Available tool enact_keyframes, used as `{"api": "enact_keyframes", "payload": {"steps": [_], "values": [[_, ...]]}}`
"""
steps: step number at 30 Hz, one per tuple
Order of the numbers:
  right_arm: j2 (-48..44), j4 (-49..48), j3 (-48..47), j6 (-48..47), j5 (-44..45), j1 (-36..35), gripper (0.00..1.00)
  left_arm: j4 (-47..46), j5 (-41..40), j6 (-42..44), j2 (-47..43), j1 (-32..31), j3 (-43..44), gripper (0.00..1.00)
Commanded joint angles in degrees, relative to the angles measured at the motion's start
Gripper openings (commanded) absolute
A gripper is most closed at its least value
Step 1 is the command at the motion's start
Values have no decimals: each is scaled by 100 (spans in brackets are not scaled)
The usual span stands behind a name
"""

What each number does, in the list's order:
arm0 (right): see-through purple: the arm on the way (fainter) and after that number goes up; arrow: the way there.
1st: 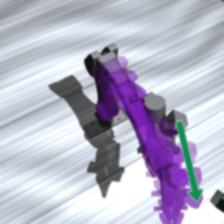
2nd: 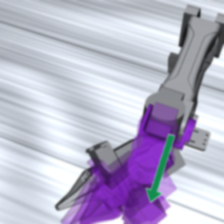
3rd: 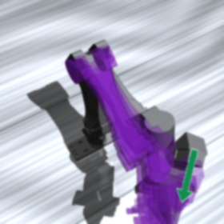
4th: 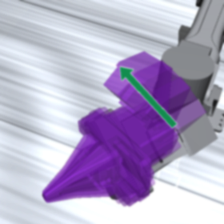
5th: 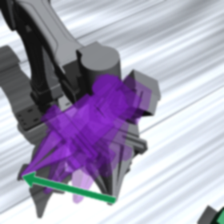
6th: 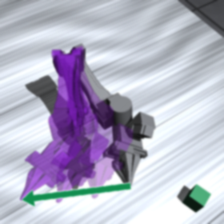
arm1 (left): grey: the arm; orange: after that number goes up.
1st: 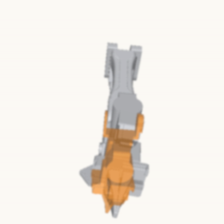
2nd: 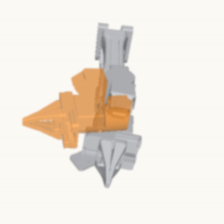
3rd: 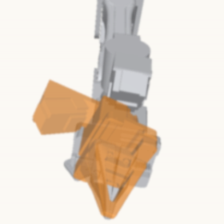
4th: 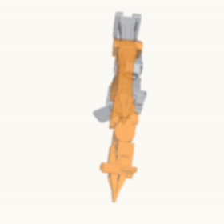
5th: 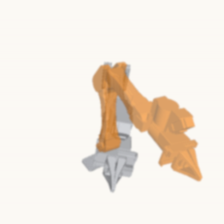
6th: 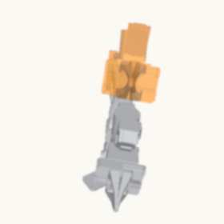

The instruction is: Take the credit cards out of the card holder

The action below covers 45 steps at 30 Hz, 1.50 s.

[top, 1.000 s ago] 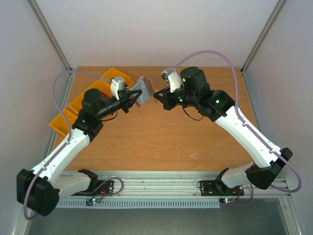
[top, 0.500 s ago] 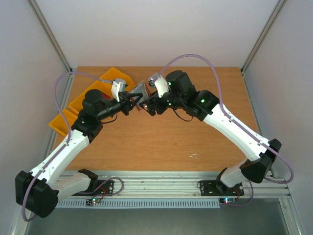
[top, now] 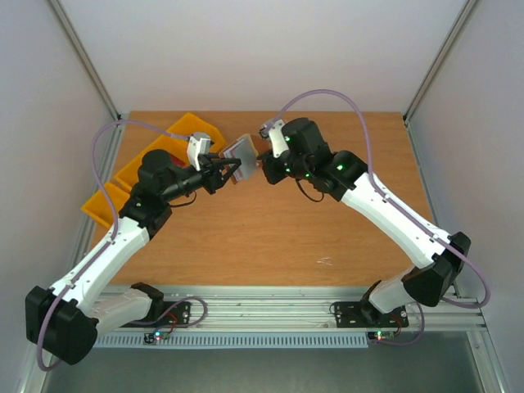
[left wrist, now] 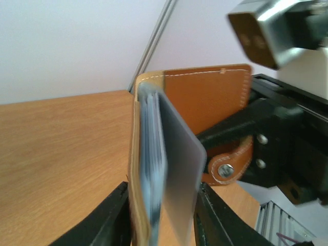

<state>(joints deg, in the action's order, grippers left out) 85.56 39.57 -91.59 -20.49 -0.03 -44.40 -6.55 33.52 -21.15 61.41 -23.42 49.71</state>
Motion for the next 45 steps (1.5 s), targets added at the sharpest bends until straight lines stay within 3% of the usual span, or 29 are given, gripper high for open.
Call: {"api": "enact_keyframes", "payload": {"steps": [1,5,9,15,19,26,34,45], "values": [[-467,-505,381,473,-1548,679,1,-628,388,-105,-167,-23,27,36],[-703,-1079,763,878,-3301,1408,1,-652,449,-72,-216,8,-22,37],[-755,-1147,768,804,-4101,1500,1,-519,204,120,-196,13,-26,39],[-738,-1302,826,860,-4524,1496,1,-536,262,567,-143,13,28,46],[-762,-1258,844,652,-4778,1506,1,-575,191,418,-191,20,-2,42],[-866,-865,701,235,-5499,1707,1,-322,84,551,-313,362,-32,47],[-904,-476,548,-132,-5873,1707,1,-654,1258,362,-314,608,-50,57],[-1074,-214,397,-463,-6109,1760,1,-701,1661,266,-362,816,-76,49]]}}
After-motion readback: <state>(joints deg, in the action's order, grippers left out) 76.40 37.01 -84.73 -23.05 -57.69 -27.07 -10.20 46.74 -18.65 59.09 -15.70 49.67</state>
